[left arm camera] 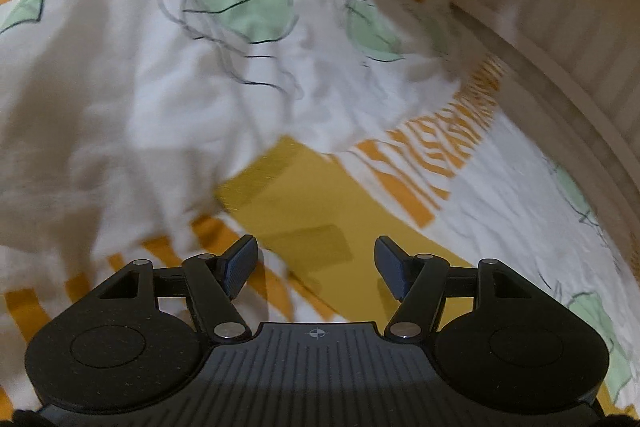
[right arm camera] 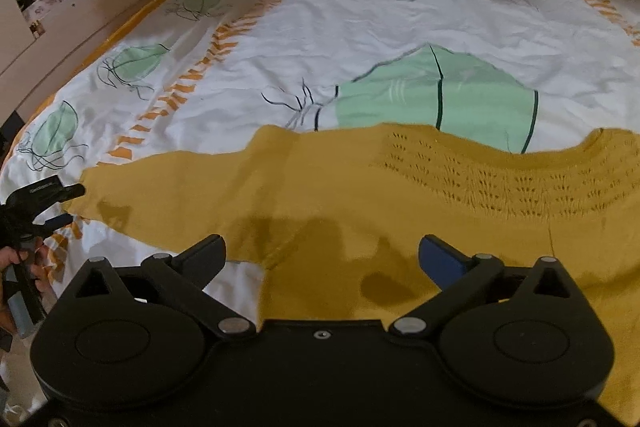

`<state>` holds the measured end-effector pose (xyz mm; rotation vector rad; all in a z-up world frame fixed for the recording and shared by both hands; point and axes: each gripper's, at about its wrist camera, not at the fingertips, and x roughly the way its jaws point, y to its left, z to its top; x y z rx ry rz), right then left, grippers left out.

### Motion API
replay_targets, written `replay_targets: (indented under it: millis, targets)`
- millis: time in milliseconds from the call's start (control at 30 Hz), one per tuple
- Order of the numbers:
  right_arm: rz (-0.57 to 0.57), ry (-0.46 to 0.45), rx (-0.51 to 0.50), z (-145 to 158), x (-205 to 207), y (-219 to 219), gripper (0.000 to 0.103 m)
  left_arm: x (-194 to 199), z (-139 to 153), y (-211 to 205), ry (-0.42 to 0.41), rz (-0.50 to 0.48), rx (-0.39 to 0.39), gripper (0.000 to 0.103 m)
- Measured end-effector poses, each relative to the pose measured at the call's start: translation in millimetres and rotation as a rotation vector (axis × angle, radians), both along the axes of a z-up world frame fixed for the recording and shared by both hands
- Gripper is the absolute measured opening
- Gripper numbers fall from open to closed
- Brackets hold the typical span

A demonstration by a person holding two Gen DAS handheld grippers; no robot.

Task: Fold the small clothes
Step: 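Grasp the cuff of the sleeve nearest the left gripper and lift it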

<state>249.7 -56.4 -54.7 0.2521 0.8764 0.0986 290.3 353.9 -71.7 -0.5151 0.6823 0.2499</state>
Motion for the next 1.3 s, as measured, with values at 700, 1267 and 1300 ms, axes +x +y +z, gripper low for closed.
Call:
replay_targets:
  millis: [700, 1267, 1300]
  targets:
    - [0.025, -0.033, 0.044, -34.2, -8.3, -7.8, 0.103, 33.2, -22.0, 20.2, -0.027, -0.052, -0.031, 0.087]
    - [0.038, -0.027, 0.079, -28.2, -17.1, -26.2, 0.103, 30.9, 10.2, 12.2, -0.125, -0.069, -0.038, 0.007]
    - [0.036, -0.024, 0.077, -27.2, -19.0, -28.5, 0.103, 29.6, 18.9, 5.4, -0.141, -0.083, -0.032, 0.007]
